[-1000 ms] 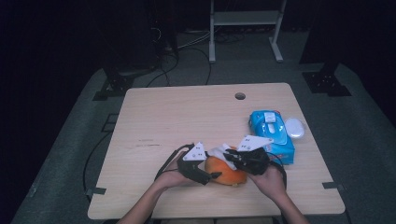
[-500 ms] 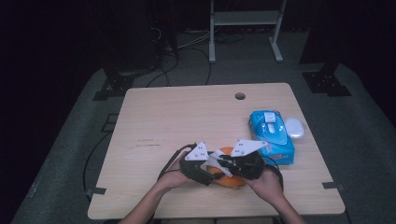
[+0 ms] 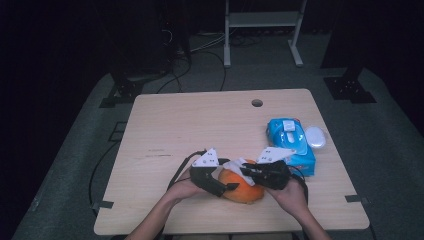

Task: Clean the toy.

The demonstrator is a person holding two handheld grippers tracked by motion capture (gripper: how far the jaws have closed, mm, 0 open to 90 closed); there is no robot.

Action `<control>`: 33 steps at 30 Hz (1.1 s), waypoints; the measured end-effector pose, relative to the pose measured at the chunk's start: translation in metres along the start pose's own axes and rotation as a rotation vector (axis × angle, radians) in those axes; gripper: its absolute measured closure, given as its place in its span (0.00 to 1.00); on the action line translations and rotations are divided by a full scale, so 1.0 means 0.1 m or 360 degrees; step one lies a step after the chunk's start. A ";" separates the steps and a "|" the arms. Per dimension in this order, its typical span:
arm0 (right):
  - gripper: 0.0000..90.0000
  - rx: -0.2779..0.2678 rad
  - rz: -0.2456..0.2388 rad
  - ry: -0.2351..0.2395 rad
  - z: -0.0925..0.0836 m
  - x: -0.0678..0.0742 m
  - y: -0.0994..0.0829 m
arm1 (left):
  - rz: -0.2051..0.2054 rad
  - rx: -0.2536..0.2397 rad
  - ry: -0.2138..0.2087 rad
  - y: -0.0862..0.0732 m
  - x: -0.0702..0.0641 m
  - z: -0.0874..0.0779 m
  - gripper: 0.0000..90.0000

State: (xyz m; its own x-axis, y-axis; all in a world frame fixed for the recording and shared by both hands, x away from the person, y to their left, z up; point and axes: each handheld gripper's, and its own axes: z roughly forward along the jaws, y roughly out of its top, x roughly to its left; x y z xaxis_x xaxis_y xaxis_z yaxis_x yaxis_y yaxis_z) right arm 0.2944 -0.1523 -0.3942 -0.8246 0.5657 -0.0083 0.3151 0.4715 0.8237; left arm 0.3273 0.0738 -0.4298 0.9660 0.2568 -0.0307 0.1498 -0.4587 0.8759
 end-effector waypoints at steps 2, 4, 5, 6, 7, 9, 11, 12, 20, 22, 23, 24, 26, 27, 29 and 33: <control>0.87 0.0026 -0.0057 -0.0030 0.03 0.06 0.03 | 0.0015 0.0021 0.0010 -0.05 0.01 0.00 0.25; 0.87 0.0028 -0.0044 -0.0017 0.03 0.03 0.03 | -0.0018 0.0016 0.0002 -0.10 0.05 -0.02 0.27; 0.87 0.0031 -0.0033 -0.0025 0.02 0.00 0.02 | -0.0041 0.0026 -0.0003 -0.14 0.10 -0.04 0.28; 0.87 0.0039 -0.0008 -0.0046 -0.01 -0.07 -0.03 | -0.0070 0.0024 -0.0014 -0.16 0.12 -0.05 0.28; 0.87 0.0038 0.0027 -0.0044 -0.03 -0.12 -0.06 | -0.0080 0.0030 -0.0024 -0.18 0.15 -0.06 0.29; 0.87 0.0055 0.0097 -0.0040 -0.07 -0.19 -0.14 | -0.0100 0.0037 -0.0032 -0.21 0.18 -0.07 0.29; 0.87 0.0057 0.0130 -0.0045 -0.10 -0.24 -0.20 | -0.0112 0.0032 -0.0033 -0.22 0.18 -0.06 0.29; 0.87 0.0059 0.0135 -0.0049 -0.12 -0.25 -0.21 | -0.0109 0.0042 -0.0027 -0.23 0.19 -0.06 0.29; 0.87 0.0050 0.0037 0.0064 -0.15 -0.16 -0.17 | -0.0162 0.0051 -0.0026 -0.28 0.23 -0.09 0.29; 0.87 0.0057 0.0073 0.0054 -0.16 -0.23 -0.20 | -0.0150 0.0056 -0.0021 -0.27 0.22 -0.09 0.29; 0.87 0.0071 0.0083 0.0025 -0.16 -0.27 -0.23 | -0.0147 0.0057 -0.0022 -0.27 0.22 -0.09 0.29; 0.87 0.0095 0.0103 -0.0014 -0.17 -0.31 -0.26 | -0.0147 0.0056 -0.0023 -0.27 0.22 -0.09 0.29; 0.87 0.0111 0.0169 -0.0021 -0.18 -0.39 -0.33 | -0.0146 0.0054 -0.0027 -0.27 0.22 -0.09 0.29; 0.87 0.0094 0.0189 -0.0005 -0.18 -0.40 -0.34 | -0.0144 0.0055 -0.0028 -0.27 0.22 -0.08 0.29; 0.87 0.0073 0.0173 -0.0004 -0.17 -0.36 -0.30 | -0.0139 0.0058 -0.0029 -0.26 0.21 -0.07 0.29; 0.87 0.0017 0.0148 0.0027 -0.14 -0.29 -0.19 | -0.0114 0.0065 -0.0020 -0.24 0.17 -0.05 0.29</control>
State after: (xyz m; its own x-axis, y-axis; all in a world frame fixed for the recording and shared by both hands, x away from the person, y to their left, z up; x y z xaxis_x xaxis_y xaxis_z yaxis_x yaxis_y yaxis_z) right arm 0.3059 -0.1867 -0.4015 -0.7992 0.5961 0.0774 0.3957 0.4249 0.8142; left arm 0.3396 0.0935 -0.4489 0.9549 0.2798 -0.0989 0.2269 -0.4737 0.8510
